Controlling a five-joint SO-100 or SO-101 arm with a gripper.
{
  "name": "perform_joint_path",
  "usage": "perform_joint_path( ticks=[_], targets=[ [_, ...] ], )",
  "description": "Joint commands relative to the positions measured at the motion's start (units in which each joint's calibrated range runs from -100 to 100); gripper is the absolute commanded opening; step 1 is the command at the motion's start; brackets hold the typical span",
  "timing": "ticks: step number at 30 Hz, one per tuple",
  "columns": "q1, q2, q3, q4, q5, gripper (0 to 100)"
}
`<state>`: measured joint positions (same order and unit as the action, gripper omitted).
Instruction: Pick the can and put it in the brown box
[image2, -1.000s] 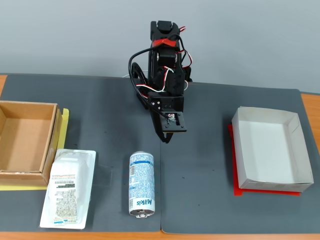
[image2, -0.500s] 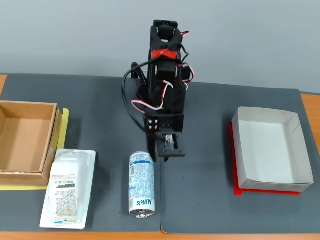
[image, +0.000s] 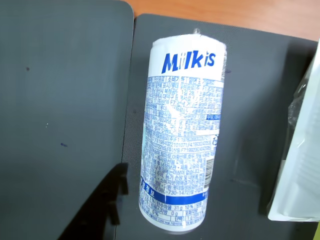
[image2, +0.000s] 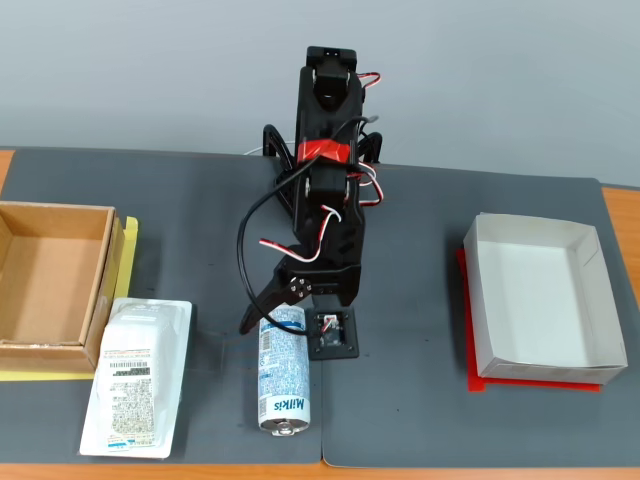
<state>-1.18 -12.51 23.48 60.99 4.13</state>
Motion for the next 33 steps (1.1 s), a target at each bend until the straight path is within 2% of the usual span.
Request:
perform_joint_path(
  ticks=[1, 20, 33],
  targets=[
    [-0.04, 1.54, -3.66, -0.88, -0.11, 44],
    [0.05, 18.31, -10.63, -1.06, 0.15, 44],
    [0.94, 25.34, -10.45, -9.64, 0.15, 44]
  ],
)
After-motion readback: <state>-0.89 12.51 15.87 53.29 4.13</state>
